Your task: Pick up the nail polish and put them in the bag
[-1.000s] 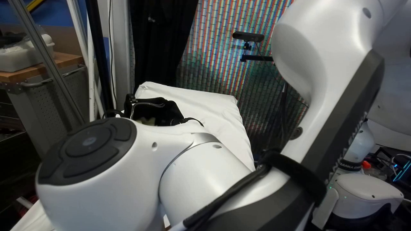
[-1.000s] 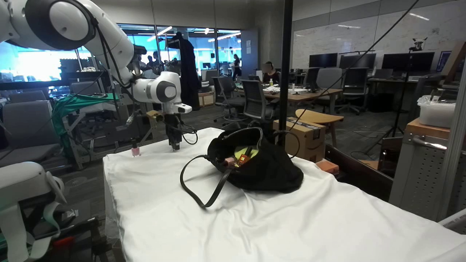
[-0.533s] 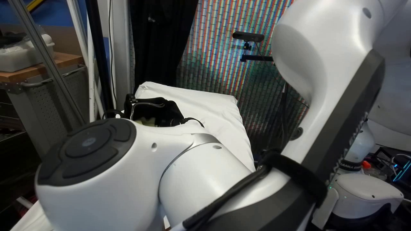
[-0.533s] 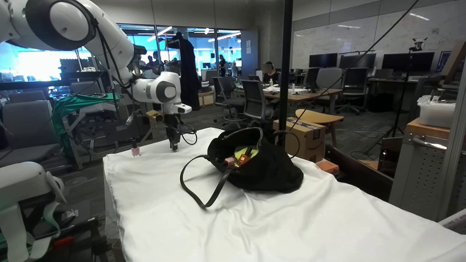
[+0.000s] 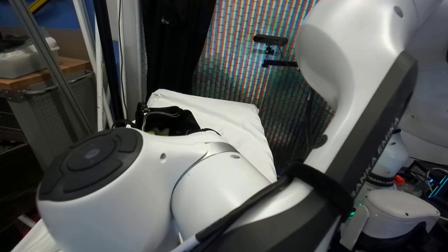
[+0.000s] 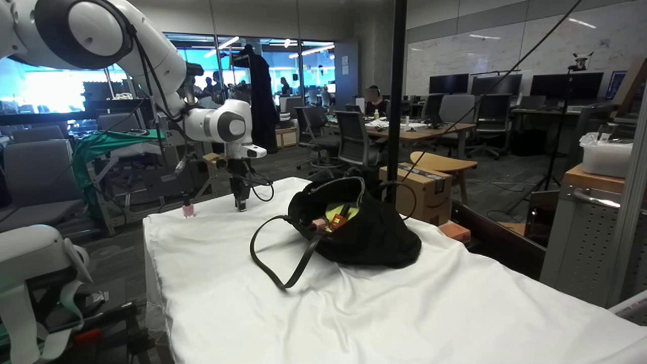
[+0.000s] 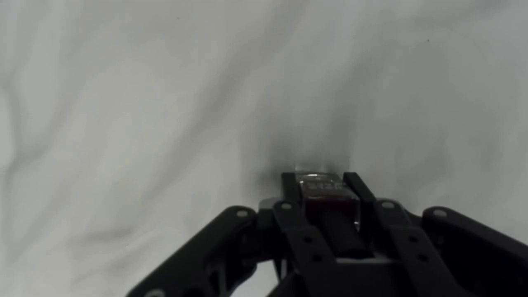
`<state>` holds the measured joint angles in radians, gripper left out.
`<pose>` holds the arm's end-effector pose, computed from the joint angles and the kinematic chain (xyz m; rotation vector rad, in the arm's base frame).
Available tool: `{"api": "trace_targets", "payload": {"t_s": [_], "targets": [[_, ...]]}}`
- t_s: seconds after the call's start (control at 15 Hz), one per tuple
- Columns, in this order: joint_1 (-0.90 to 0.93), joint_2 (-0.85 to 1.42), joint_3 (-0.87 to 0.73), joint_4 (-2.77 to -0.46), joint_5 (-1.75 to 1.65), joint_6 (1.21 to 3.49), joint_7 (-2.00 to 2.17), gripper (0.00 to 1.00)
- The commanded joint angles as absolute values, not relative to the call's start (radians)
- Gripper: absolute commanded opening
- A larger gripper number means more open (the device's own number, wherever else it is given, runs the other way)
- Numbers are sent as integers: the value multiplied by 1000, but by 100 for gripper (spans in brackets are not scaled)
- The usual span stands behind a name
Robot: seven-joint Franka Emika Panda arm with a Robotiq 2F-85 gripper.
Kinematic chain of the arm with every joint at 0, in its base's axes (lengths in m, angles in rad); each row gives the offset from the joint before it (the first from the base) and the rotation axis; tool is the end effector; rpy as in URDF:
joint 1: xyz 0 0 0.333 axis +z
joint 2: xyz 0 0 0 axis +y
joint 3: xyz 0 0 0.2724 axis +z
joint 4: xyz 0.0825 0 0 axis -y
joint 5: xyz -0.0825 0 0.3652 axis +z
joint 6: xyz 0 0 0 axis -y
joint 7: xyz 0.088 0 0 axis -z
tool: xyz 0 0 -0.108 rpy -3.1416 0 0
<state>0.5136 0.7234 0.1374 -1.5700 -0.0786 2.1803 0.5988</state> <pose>0.5216 0.3823 0.1891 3.0985 0.1107 -0.1605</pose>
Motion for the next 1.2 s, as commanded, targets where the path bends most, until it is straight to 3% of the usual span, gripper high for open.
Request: {"api": "trace_targets", "payload": {"t_s": [0.0,1.13], "targets": [[487,675,133,-1595,-63,2126,562,20],[302,426,33,-1741,-101,2106,509,20]]}}
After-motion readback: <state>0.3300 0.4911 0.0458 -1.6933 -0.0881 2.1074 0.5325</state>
